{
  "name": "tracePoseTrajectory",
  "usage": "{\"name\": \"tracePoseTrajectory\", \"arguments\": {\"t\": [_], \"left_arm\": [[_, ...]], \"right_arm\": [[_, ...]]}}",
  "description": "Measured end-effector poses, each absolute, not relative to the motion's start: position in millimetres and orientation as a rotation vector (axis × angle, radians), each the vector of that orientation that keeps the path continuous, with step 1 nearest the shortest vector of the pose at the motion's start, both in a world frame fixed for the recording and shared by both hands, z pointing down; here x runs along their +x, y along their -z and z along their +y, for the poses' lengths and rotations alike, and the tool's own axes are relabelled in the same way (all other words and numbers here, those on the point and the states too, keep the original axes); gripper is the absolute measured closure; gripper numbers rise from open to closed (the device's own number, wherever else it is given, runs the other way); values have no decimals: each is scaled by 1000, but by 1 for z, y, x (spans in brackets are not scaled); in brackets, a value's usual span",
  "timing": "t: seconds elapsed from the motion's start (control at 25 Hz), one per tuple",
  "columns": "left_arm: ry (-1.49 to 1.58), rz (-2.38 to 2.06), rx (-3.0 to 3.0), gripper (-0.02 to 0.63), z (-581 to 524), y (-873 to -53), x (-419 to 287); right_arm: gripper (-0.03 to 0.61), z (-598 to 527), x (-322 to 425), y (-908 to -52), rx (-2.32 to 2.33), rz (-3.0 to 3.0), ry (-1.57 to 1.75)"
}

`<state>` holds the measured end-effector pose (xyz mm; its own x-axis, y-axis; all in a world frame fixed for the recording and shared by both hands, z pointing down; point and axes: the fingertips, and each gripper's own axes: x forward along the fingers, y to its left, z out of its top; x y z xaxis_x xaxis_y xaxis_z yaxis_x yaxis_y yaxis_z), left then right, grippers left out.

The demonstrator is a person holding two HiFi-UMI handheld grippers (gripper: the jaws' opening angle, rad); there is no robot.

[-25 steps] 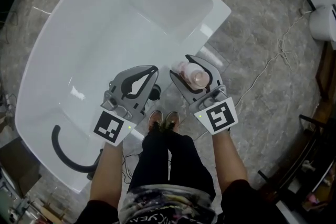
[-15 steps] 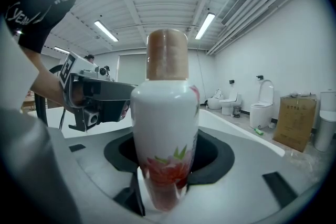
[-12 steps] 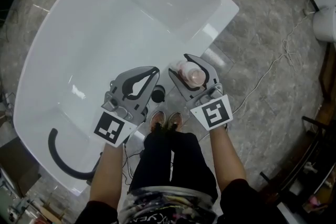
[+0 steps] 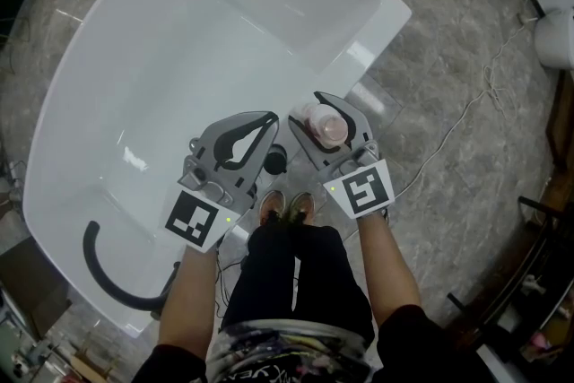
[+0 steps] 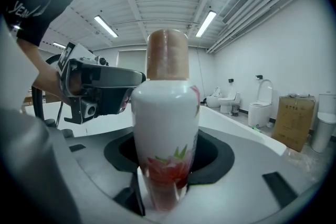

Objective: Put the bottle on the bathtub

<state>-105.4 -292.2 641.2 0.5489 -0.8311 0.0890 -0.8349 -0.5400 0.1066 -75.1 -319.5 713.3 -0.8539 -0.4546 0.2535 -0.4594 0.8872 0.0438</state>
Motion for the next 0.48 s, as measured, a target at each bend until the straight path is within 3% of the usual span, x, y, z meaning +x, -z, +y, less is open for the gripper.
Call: {"name": "tracePoseTrajectory", "arguments": {"t": [0.48], "left_arm": [[-19,-1443,2626,592,-290,-639,-106]], "right_arm": [[353,-323,-77,-717,712,-2799,-102]]}}
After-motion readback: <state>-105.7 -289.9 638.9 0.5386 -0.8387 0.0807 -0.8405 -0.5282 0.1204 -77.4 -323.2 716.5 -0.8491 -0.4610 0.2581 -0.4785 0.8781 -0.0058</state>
